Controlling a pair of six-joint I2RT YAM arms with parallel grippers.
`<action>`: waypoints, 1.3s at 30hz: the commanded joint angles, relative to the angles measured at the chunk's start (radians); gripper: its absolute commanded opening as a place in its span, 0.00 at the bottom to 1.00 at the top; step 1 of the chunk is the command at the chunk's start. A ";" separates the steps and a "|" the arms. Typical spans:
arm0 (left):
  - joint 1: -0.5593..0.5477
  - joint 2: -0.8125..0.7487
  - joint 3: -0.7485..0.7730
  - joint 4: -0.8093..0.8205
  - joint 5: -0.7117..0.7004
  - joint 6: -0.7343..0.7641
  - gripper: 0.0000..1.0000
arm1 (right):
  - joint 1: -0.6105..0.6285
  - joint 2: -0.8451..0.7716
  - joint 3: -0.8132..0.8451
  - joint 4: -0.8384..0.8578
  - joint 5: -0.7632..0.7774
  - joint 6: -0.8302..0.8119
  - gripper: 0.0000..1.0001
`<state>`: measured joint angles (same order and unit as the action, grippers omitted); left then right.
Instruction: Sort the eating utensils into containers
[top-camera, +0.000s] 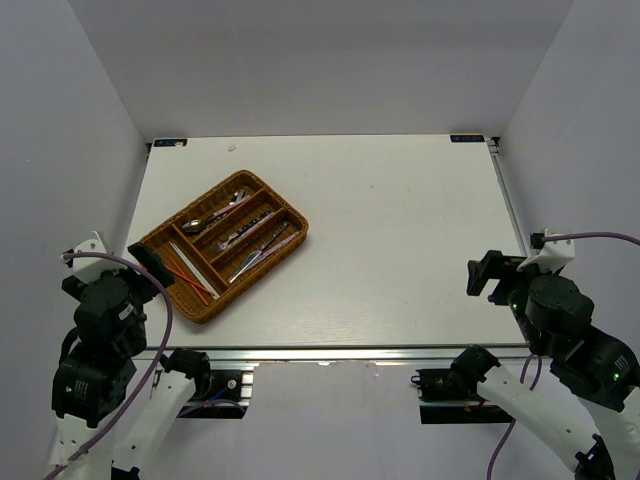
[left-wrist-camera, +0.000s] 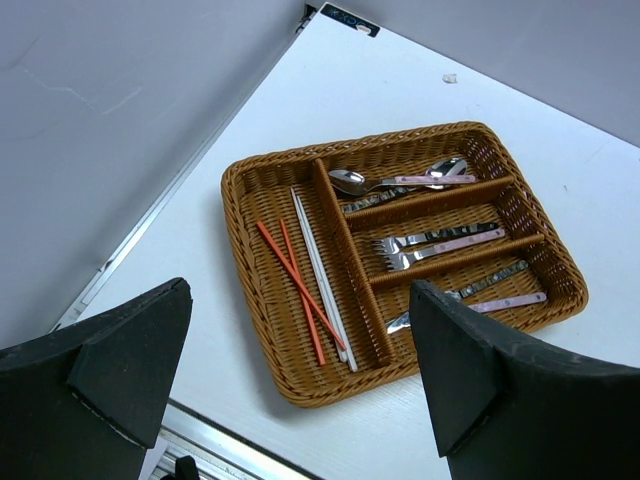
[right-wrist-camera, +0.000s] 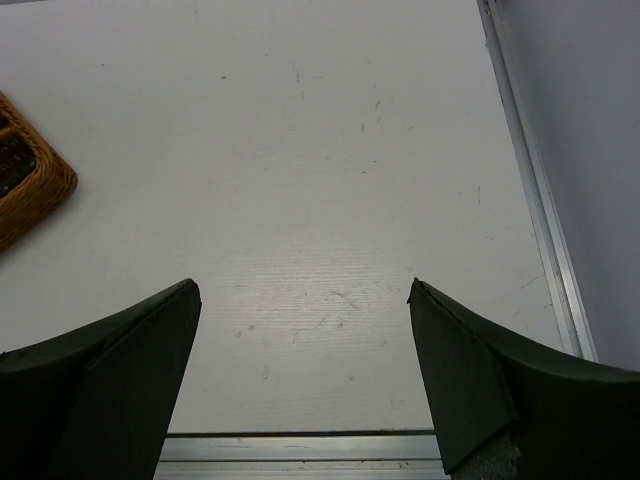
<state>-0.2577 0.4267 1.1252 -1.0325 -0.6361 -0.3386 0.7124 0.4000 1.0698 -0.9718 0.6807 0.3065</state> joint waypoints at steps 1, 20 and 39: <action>-0.005 -0.019 0.033 -0.031 -0.020 0.001 0.98 | -0.002 -0.016 0.018 0.008 0.002 -0.001 0.89; -0.005 -0.049 0.013 -0.012 -0.019 -0.004 0.98 | -0.002 -0.015 -0.004 0.036 -0.035 0.017 0.89; -0.005 -0.054 -0.013 0.006 0.026 -0.022 0.98 | -0.002 -0.009 -0.036 0.070 -0.072 0.026 0.90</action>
